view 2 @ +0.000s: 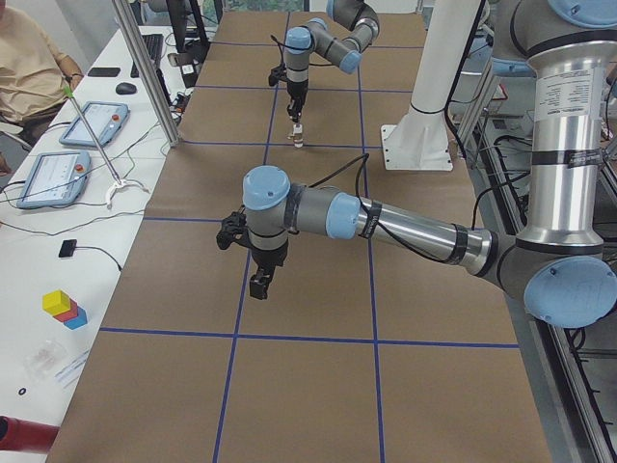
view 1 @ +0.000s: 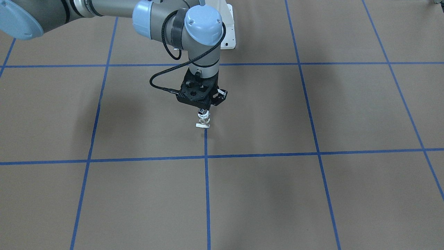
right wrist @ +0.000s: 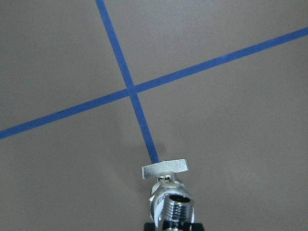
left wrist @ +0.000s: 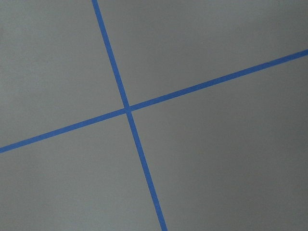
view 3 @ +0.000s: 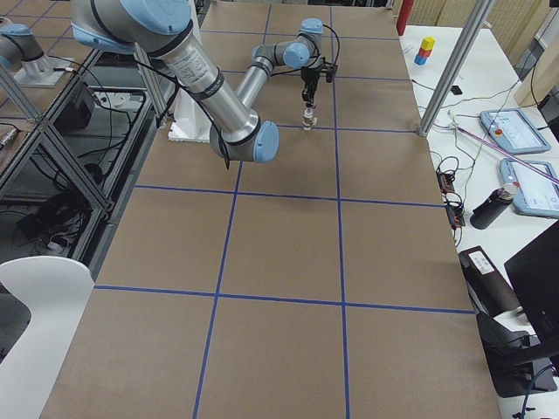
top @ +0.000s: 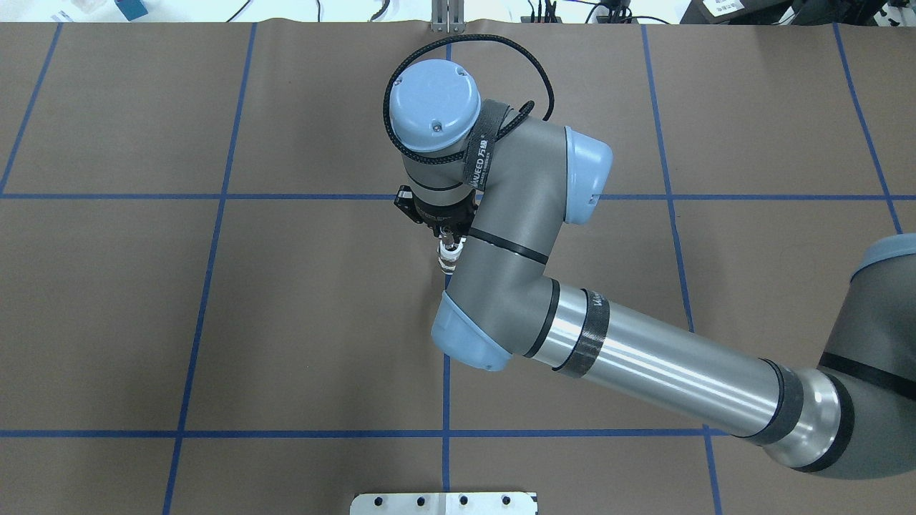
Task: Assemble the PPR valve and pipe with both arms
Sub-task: 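Lower the valve with the right gripper and press it into the fitting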
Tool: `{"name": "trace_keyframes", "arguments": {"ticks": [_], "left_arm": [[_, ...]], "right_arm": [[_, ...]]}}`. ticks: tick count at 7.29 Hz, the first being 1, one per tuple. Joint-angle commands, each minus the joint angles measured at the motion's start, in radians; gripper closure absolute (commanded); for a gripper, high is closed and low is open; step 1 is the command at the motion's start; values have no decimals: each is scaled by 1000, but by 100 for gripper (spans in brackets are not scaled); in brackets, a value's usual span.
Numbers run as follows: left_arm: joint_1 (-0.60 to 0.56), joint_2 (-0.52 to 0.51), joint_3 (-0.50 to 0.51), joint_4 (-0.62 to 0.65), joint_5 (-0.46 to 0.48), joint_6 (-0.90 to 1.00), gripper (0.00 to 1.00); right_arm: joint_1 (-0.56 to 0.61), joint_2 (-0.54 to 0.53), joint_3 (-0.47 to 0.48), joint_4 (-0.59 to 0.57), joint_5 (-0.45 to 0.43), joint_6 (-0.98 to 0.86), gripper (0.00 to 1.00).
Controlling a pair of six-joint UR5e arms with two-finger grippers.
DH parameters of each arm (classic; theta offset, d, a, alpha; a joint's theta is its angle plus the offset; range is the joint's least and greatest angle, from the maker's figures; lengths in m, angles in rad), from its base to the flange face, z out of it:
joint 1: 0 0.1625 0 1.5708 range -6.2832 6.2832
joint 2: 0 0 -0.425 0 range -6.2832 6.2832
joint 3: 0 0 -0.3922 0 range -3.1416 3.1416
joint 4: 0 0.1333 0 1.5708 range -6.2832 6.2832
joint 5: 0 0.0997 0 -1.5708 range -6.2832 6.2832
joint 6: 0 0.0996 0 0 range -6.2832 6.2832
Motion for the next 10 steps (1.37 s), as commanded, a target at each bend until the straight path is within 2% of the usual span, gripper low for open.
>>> {"name": "trace_keyframes", "arguments": {"ticks": [1, 10], "left_arm": [[-1, 0, 0, 1, 0, 1, 0], [-1, 0, 1, 0, 0, 1, 0]], "right_arm": [[1, 1, 0, -1, 0, 0, 100], [-9, 0, 0, 1, -39, 0, 100]]}}
